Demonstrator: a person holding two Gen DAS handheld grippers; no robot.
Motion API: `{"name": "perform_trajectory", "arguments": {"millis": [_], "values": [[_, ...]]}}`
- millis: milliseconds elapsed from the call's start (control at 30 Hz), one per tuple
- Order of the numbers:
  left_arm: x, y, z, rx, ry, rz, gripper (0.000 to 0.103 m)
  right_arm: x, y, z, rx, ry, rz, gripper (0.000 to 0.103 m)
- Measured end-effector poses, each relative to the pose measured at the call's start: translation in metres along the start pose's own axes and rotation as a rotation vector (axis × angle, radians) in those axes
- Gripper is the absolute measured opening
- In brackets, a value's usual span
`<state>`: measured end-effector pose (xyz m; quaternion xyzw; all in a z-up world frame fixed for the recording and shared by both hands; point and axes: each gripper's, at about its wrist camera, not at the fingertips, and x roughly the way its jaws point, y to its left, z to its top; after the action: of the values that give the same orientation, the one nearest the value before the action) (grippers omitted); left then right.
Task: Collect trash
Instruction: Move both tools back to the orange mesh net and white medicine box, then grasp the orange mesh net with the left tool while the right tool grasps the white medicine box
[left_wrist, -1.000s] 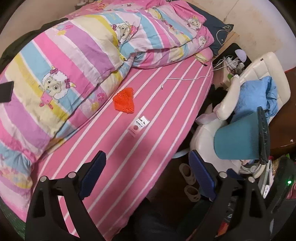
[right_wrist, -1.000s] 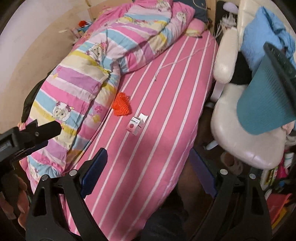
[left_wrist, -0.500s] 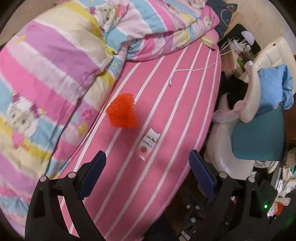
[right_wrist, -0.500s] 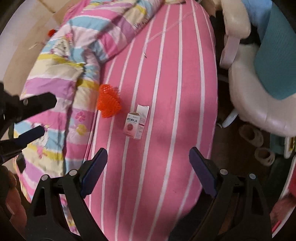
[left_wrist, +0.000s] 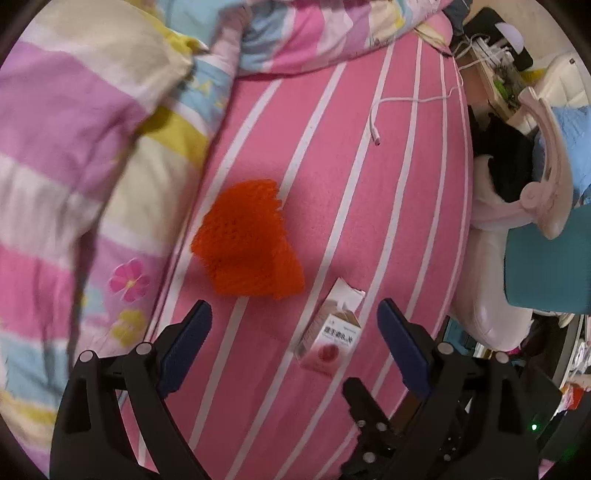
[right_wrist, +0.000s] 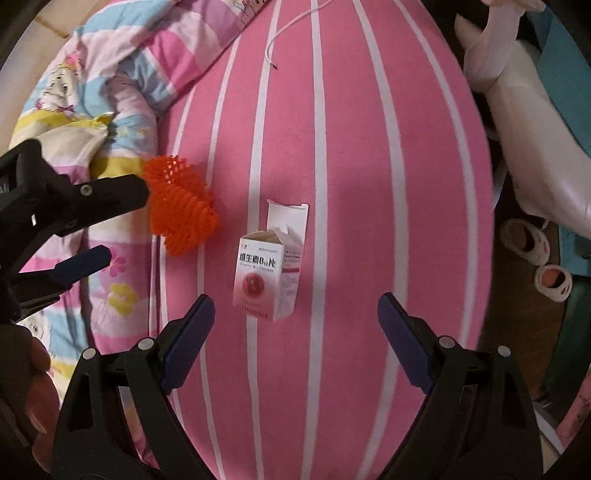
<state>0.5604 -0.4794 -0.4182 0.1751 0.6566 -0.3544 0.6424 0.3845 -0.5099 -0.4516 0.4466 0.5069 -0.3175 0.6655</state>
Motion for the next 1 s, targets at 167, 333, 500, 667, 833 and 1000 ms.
{"name": "perform_trajectory", "arguments": {"millis": [167, 333, 500, 667, 833, 1000], "values": [[0.032, 0.003, 0.012, 0.023, 0.036, 0.017, 0.088, 0.029, 0.009, 0.004, 0.013, 0.018, 0.001, 0.088], [0.057, 0.009, 0.023, 0.035, 0.078, 0.037, 0.088, 0.054, 0.02, 0.007, -0.012, 0.048, 0.009, 0.073], [0.081, 0.016, 0.026, 0.016, 0.159, 0.026, 0.082, 0.065, 0.021, 0.012, -0.025, 0.058, -0.013, 0.059], [0.093, 0.017, 0.019, 0.025, 0.206, 0.038, 0.051, 0.062, 0.021, 0.016, -0.086, 0.052, -0.01, 0.04], [0.08, 0.006, 0.013, 0.079, 0.171, 0.076, 0.024, 0.047, 0.018, 0.014, -0.1, 0.033, 0.001, 0.039], [0.065, -0.006, 0.009, 0.098, 0.127, 0.091, 0.018, 0.028, 0.022, 0.006, -0.119, 0.007, 0.011, 0.039]]}}
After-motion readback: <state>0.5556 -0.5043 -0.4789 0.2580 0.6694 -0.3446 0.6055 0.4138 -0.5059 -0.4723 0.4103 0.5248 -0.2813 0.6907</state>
